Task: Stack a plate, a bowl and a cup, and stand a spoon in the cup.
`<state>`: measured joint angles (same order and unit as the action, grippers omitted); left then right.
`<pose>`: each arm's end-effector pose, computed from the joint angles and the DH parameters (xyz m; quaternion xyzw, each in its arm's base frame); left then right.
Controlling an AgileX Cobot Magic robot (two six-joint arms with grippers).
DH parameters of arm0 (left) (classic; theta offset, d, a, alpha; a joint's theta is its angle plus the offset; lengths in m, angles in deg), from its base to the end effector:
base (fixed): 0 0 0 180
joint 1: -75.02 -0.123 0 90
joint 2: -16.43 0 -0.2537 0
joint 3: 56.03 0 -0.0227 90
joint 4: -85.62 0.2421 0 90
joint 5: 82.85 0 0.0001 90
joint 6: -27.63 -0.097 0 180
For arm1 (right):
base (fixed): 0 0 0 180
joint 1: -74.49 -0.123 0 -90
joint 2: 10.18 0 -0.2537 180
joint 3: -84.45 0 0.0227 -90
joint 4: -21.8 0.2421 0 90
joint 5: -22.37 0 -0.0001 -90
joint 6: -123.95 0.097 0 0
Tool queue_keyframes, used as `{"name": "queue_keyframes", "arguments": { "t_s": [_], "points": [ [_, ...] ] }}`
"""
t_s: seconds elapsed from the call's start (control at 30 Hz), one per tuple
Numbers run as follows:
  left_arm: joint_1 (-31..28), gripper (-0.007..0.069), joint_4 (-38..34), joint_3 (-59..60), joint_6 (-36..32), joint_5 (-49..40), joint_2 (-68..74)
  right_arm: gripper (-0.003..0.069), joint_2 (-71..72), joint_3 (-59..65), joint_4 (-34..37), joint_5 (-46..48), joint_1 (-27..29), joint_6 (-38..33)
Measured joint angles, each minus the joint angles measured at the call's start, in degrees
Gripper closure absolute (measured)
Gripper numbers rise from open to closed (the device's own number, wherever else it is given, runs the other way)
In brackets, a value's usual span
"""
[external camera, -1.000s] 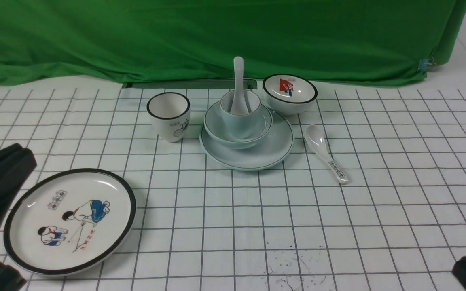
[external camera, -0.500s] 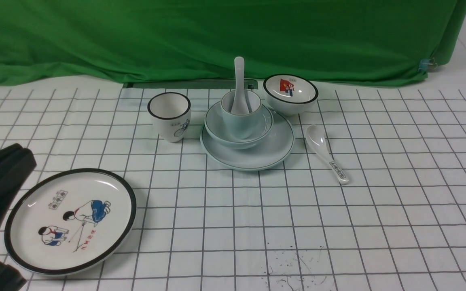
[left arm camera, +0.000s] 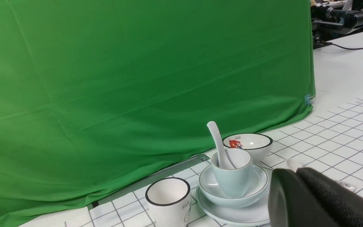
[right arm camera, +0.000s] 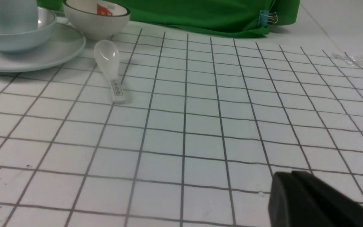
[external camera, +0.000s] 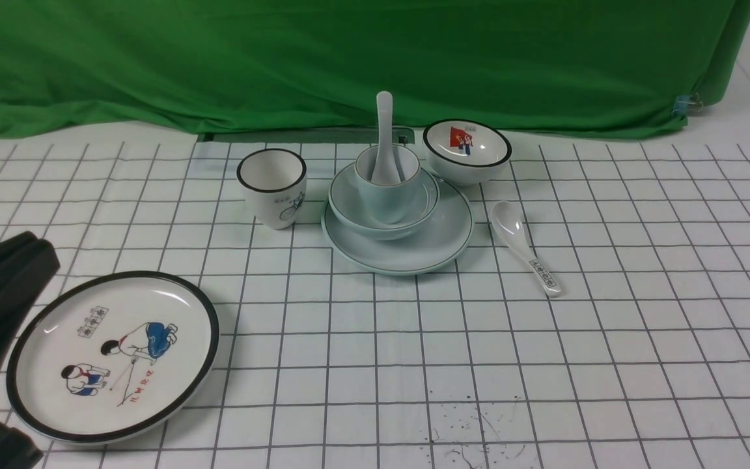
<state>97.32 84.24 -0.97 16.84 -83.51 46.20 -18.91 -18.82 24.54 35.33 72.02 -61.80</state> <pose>0.1069 -0.0439 0.3009 0.1855 0.6529 -0.0825 0.7297 0.0846 0.0047 0.1890 -0.0401 0.7560 0.0006 0.6534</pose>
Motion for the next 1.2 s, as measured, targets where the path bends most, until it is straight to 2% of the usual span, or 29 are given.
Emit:
{"name": "queue_keyframes", "arguments": {
  "t_s": [0.27,0.43,0.63,0.7,0.8,0.97,1.2],
  "points": [
    [0.0,0.0655,0.0,0.53,0.0,0.66,-0.47,0.063,0.0,0.0,0.0,0.05,0.0,0.0],
    [-1.01,0.0655,0.0,4.44,0.0,1.02,-6.82,0.062,0.0,0.0,0.0,0.23,0.0,0.0],
    [-10.06,0.0655,-0.21,12.52,0.3,0.66,-16.44,0.0615,0.0,0.0,0.0,0.3,0.0,0.0],
    [-15.0,0.0655,-0.2,17.03,2.07,0.66,-19.27,0.0612,0.0,0.0,0.0,0.3,0.0,0.0],
    [-18.64,0.0655,-0.2,21.0,5.51,-1.58,-20.71,0.0608,0.0,0.0,0.0,0.3,-0.06,0.0],
    [-19.81,0.0655,-0.2,21.59,6.27,-13.13,-20.91,0.0594,0.0,0.0,0.04,0.3,-0.09,-0.06],
    [-19.88,0.0655,-1.13,21.59,5.96,-13.81,-20.91,0.0571,0.0,0.0,0.04,0.3,-0.09,-0.03]
  ]
}}
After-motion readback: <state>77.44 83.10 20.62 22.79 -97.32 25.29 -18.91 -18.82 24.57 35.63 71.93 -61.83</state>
